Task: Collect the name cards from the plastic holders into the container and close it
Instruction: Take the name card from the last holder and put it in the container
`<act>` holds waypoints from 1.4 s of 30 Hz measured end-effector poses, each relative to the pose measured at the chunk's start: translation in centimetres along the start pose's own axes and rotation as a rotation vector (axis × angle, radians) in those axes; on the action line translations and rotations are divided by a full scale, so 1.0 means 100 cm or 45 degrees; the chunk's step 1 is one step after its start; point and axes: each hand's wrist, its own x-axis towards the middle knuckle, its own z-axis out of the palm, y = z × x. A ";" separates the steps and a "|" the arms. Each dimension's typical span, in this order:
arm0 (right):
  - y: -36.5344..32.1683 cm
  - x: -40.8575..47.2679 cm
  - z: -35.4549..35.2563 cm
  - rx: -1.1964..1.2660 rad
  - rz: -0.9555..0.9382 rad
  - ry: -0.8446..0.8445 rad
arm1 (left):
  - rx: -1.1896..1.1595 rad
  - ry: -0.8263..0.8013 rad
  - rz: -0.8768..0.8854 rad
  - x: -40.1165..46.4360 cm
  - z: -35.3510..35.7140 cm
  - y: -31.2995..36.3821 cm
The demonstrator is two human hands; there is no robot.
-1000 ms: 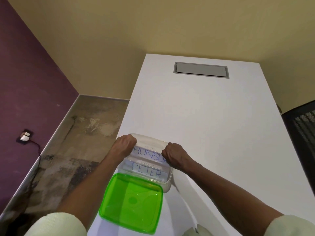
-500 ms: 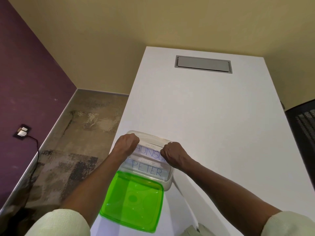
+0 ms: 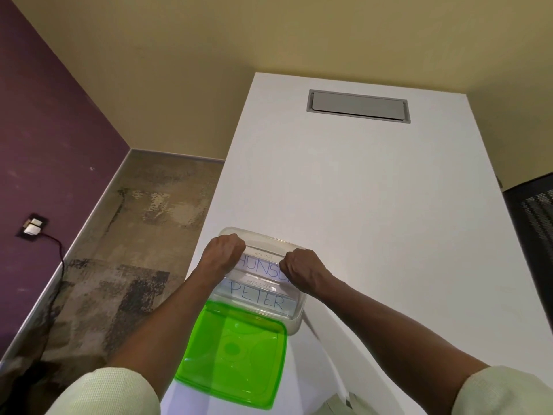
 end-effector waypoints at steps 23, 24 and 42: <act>-0.004 -0.019 -0.028 0.221 0.129 0.067 | -0.273 0.218 -0.088 -0.016 -0.018 0.000; -0.004 -0.021 -0.031 0.246 0.140 0.115 | -0.332 0.235 -0.115 -0.019 -0.021 -0.001; 0.013 -0.066 -0.002 0.528 0.688 0.630 | -1.218 0.390 -0.761 -0.027 0.013 -0.045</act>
